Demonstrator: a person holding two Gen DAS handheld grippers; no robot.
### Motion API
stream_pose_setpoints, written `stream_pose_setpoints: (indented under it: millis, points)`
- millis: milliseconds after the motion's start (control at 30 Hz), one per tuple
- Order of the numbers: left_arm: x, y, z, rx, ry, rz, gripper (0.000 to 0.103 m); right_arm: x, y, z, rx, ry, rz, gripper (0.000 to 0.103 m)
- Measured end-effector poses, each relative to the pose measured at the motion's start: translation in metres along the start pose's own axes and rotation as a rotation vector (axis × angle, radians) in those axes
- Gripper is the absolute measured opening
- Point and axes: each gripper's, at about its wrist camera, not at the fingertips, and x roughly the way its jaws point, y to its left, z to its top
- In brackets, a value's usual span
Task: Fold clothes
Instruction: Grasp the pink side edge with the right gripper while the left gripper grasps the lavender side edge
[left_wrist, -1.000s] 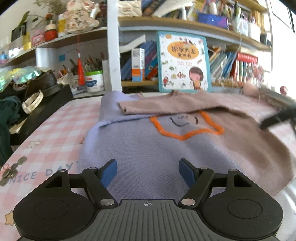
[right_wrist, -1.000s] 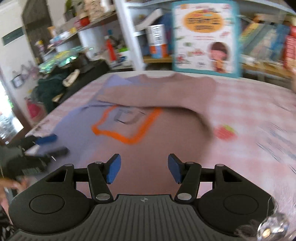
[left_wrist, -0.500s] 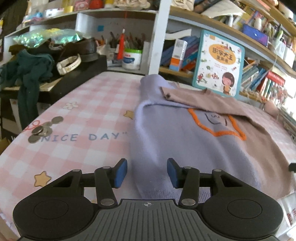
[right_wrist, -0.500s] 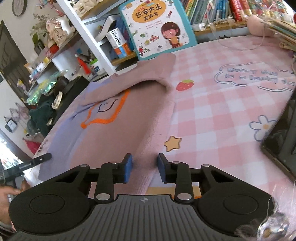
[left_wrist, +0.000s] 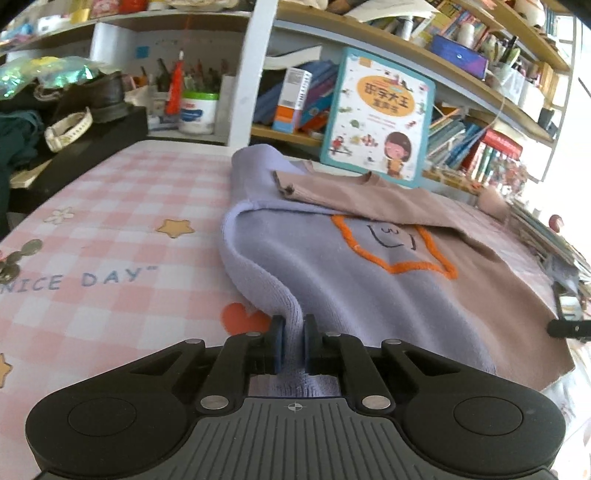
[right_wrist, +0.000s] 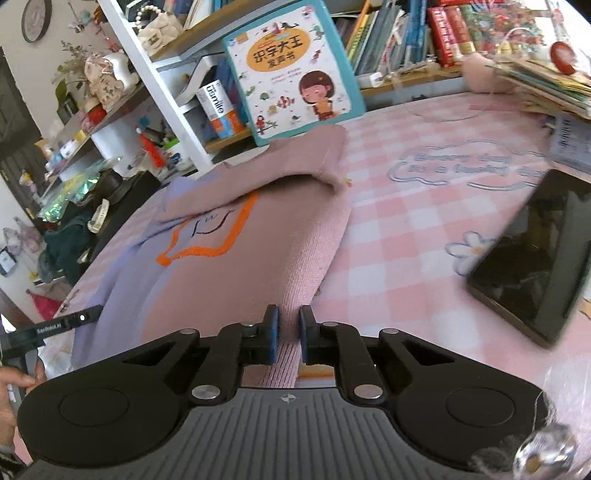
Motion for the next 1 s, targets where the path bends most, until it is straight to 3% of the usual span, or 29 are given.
stream_pose_setpoints:
  millis: [333,500,667,733,800,1000]
  points:
    - [-0.028,0.003,-0.002,-0.031,0.022,-0.039,0.010,-0.016,-0.007,-0.011,0.063,0.028,0.005,0.015]
    - [-0.031,0.007,-0.008,-0.038,0.070,-0.021,0.022,-0.022,-0.011,-0.016,0.099,0.047,0.017,0.024]
    - [-0.033,0.019,-0.012,-0.137,0.055,-0.083,0.018,-0.025,-0.011,-0.019,0.126,0.053,0.045,0.025]
    - [-0.031,0.021,-0.011,-0.160,0.058,-0.105,0.009,-0.021,-0.010,-0.017,0.132,0.069,0.067,0.020]
    - [-0.030,0.023,-0.008,-0.177,0.051,-0.127,0.008,-0.021,-0.008,-0.013,0.130,0.058,0.089,0.011]
    - [-0.052,0.019,0.015,-0.168,-0.054,-0.183,0.007,-0.041,0.001,0.004,0.128,-0.064,0.186,0.011]
